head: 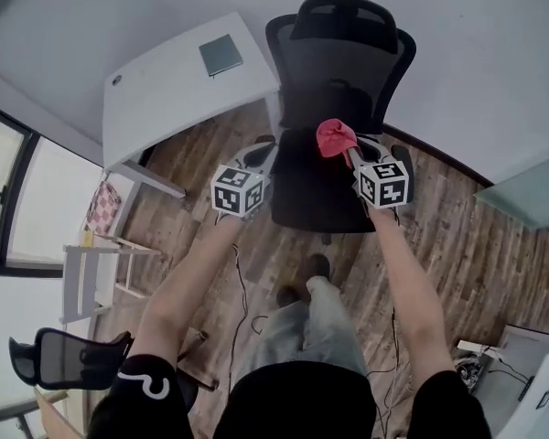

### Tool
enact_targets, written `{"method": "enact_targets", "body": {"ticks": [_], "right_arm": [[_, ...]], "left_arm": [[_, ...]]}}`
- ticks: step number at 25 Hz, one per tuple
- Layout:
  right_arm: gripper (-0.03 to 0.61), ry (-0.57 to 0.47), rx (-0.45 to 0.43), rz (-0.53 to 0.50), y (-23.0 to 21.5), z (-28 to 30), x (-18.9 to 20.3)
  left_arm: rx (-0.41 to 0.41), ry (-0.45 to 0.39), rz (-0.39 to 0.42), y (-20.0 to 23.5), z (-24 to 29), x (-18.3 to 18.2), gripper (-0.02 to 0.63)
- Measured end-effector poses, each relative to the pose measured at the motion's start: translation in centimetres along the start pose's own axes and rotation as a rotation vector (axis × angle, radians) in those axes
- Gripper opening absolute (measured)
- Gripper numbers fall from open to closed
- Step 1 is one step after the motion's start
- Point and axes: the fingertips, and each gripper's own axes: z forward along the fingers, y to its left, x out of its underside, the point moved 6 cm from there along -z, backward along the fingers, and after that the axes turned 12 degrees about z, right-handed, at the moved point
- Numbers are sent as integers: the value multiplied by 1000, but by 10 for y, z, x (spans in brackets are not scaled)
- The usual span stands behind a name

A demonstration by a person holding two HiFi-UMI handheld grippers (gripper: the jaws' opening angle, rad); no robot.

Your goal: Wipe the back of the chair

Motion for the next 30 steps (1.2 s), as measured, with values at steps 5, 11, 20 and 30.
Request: {"method": "enact_targets", "body": {"ticks": [5,11,20,30], "right_arm": [[63,-22,-8,-61,25,-72,-22],[63,-63,1,-27,34,-137,-30],[63,-81,-60,-24,24,-201,-29],[63,-89,-147,-10,-7,-262,-33]], "left_arm": [[0,-33,-9,-38,-51,-23,25],[46,-88,31,-93,-82,-56,25],[-18,-132,27,-171,-96,-95,25],[-85,-124,46,-243,-93,-113,25]]}}
